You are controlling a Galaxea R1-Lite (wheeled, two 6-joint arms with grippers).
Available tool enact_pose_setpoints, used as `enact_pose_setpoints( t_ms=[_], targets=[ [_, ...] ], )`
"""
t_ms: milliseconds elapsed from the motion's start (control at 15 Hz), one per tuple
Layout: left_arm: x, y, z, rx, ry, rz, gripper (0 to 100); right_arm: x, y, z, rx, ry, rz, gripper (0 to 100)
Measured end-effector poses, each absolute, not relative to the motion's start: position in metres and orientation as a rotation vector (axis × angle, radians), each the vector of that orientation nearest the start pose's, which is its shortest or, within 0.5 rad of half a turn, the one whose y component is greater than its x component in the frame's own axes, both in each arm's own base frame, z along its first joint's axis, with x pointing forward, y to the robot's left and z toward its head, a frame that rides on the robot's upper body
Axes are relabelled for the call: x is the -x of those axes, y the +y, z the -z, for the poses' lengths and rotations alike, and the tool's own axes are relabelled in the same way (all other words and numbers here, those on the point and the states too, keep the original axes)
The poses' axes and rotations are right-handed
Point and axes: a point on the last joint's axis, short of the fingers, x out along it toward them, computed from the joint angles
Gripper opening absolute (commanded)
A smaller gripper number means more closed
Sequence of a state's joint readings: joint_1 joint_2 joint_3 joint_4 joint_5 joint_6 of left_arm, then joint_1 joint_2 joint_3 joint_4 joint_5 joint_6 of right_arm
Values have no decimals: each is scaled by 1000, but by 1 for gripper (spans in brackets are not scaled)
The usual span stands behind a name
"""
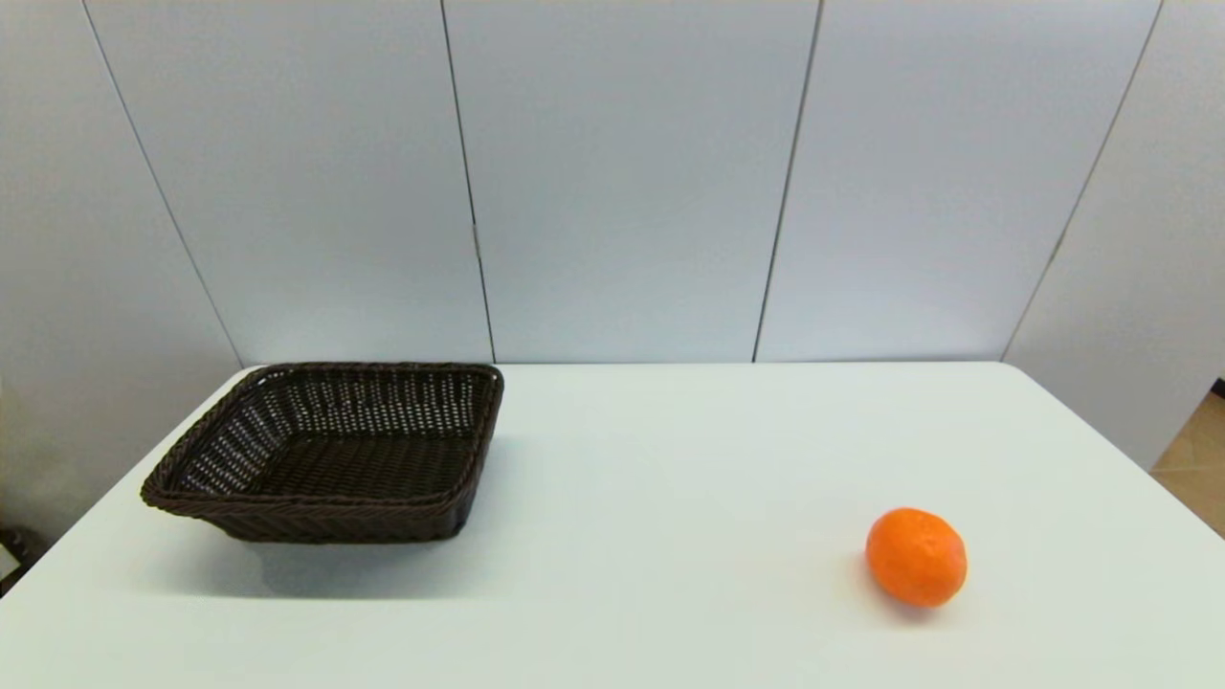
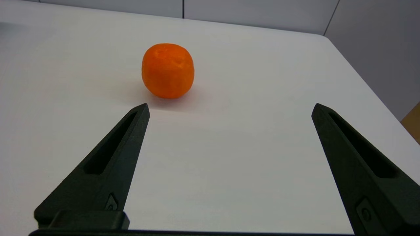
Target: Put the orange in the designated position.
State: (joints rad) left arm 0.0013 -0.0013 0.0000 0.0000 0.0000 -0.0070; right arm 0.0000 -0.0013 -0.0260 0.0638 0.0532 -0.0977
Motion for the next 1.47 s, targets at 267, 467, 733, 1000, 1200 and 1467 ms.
enact_pose_setpoints(
  t_ms=[267,467,733,1000,1200,1467],
  targets=[
    [23,0,-75,7,-1,-2,100,25,1,-76,96,34,-55,100],
    [21,0,-80,-5,20,3,100,25,1,-76,96,35,-55,100],
    [20,-1,-150,-26,-11,60,100,25,1,-76,96,34,-55,100],
    [4,-2,-260,-81,-47,111,100,25,1,-76,96,34,-55,100],
    [-38,-6,-314,-119,11,212,100,25,1,-76,96,34,-54,100],
    [-101,-39,-330,-196,129,479,100,25,1,-76,96,34,-55,100]
  ],
)
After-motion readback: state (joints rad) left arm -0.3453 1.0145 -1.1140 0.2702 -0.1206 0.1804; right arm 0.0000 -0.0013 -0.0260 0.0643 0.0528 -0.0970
